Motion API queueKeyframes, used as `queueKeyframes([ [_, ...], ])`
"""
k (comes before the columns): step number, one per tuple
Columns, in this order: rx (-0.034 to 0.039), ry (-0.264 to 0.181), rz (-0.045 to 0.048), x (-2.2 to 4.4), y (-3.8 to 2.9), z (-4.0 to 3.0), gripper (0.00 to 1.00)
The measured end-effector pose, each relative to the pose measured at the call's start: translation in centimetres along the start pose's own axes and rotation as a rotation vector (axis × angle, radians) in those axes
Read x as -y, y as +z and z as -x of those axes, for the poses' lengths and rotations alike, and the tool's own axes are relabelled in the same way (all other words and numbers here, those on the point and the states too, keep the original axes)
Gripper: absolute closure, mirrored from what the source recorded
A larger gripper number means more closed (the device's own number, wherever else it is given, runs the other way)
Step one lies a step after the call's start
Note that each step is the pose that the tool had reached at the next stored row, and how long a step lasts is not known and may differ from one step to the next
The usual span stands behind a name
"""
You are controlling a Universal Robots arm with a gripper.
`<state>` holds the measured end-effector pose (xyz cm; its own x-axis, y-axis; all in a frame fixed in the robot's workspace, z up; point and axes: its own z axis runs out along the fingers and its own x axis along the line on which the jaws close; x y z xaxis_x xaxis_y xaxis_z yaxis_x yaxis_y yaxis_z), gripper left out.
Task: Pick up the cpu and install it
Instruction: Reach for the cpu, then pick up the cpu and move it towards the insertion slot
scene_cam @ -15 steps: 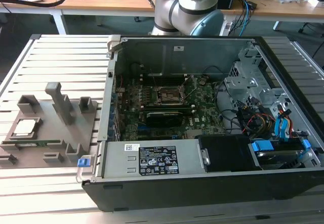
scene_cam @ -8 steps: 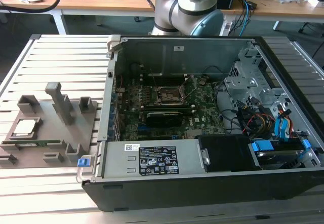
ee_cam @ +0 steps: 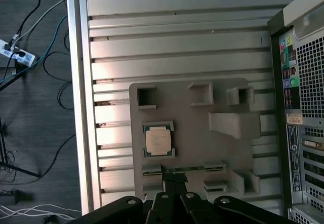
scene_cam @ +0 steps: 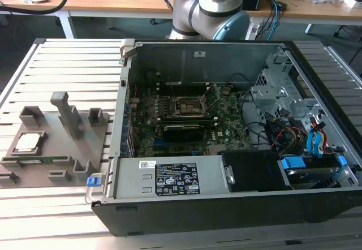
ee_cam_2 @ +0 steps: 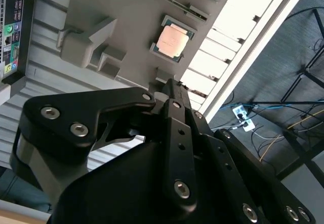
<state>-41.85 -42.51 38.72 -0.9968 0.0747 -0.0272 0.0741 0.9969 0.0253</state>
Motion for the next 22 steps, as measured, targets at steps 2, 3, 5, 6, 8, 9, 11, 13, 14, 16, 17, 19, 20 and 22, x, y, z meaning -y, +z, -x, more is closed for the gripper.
queueKeyframes([
  [2,0.0001,0.0,-0.0006,0.01,0.0,0.0,0.89],
  [3,0.0001,0.0,-0.001,0.01,0.0,0.0,0.89],
  [5,0.0002,0.0,-0.0019,0.02,0.0,0.0,0.89],
  [6,0.0002,0.0,-0.0022,0.02,0.0,0.0,0.84],
  [8,0.0002,0.0,-0.0025,0.02,0.0,0.0,0.64],
  [9,0.0003,0.0,-0.0027,0.02,0.0,0.0,0.64],
  [11,0.0003,0.0,-0.0032,0.03,0.0,0.0,0.52],
  [13,0.0004,0.0,-0.0036,0.03,0.02,0.0,0.52],
  [14,0.0005,0.0,-0.0035,0.03,0.1,0.0,0.52],
  [16,0.0002,0.0,-0.0036,0.04,0.36,-0.01,0.52],
  [17,0.0003,0.0,-0.0036,0.04,0.44,-0.01,0.52],
  [19,0.0003,0.0,-0.0036,0.04,0.69,-0.02,0.52],
  [20,0.0003,0.0,-0.0036,0.05,0.73,-0.02,0.52],
  [22,0.0004,0.0,-0.0035,0.05,0.91,-0.02,0.52],
])
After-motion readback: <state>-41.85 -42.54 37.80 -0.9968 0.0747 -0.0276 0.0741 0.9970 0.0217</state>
